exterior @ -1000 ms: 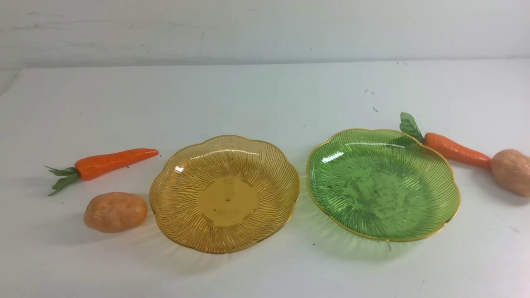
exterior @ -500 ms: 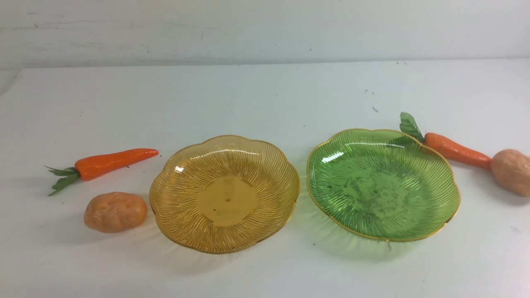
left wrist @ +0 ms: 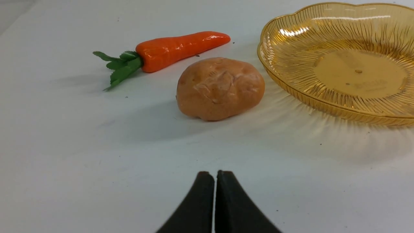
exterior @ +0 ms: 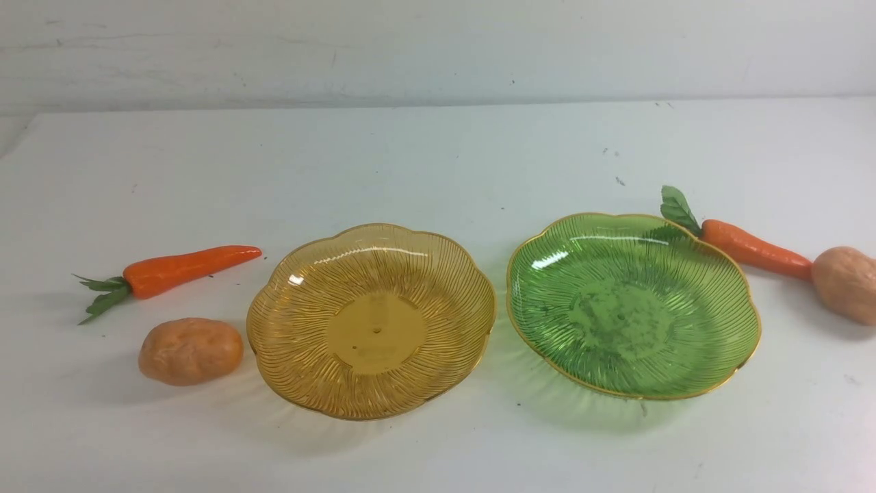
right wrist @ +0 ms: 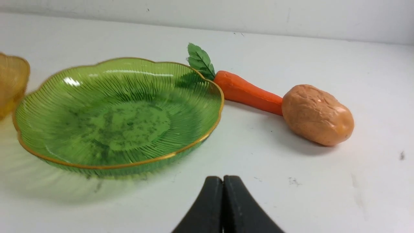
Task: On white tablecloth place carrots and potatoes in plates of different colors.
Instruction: 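Put the potato onto the plate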
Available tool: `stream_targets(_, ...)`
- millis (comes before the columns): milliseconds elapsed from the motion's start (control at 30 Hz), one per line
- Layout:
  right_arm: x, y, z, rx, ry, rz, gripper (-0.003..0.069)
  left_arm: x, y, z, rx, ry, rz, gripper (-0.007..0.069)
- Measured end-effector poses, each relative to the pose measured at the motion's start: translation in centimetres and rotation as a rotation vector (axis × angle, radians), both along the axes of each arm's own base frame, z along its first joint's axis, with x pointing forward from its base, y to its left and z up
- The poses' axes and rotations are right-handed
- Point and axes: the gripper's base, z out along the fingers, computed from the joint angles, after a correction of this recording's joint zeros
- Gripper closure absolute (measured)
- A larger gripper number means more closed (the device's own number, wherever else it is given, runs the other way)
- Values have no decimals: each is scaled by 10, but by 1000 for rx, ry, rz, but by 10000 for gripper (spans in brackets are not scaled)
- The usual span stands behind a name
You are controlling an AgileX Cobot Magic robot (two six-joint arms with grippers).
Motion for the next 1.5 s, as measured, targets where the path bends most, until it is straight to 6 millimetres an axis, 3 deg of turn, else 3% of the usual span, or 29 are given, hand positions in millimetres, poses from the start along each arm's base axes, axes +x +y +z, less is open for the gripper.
stream_targets(100, 0, 3, 2, 239, -4, -8, 674, 0, -2, 0, -78, 4, 8, 627)
stream_targets(167, 0, 7, 4, 505, 9, -15, 674, 0, -7, 1, -346, 25, 29, 627)
stream_targets(200, 0, 8, 5, 626, 19, -16, 674, -1, -12, 3, -566, 46, 50, 627)
stream_targets(233, 0, 8, 6, 631, 18, -17, 674, -1, -12, 3, -566, 46, 50, 627)
stream_targets(300, 0, 10, 7, 776, 27, -15, 674, -1, -19, 7, -924, 89, 74, 627)
stream_targets(367, 0, 10, 8, 822, 23, -16, 674, -2, -22, 10, -1100, 115, 78, 627)
stream_targets(433, 0, 9, 10, 840, 5, -21, 674, -2, -24, 12, -1194, 124, 76, 627)
stream_targets(667, 1, 6, 16, 926, -55, -35, 674, 0, -22, 17, -1287, 75, 81, 627)
stream_targets(733, -5, 11, 43, 881, -83, 40, 674, -1, -23, 27, -1340, 55, 51, 627)
stream_targets(867, -20, 10, 104, 648, -276, 118, 674, -11, -24, 79, -1211, -116, -102, 627)
stream_targets(900, -24, 10, 127, 513, -324, 130, 673, -13, -25, 91, -1168, -145, -130, 627)
stream_targets(933, -25, 10, 145, 411, -330, 136, 673, -14, -26, 103, -1126, -161, -155, 627)
stream_targets(1000, -9, 15, 167, 229, -182, 161, 673, -7, -32, 122, -1006, -98, -202, 627)
stream_targets(1067, 13, 19, 167, 141, 54, 179, 673, 11, -41, 121, -880, 87, -225, 627)
stream_targets(1133, 34, 20, 154, 104, 348, 171, 673, 25, -46, 110, -793, 265, -231, 627)
stream_targets(1267, 73, 12, 116, 52, 833, 29, 669, 52, -48, 67, -577, 693, -188, 627)
stream_targets(1367, 105, 3, 100, -48, 956, -64, 663, 71, -46, 43, -498, 894, -143, 627)
stream_targets(1500, 151, -7, 92, -175, 988, -150, 643, 86, -47, 40, -449, 939, -169, 627)
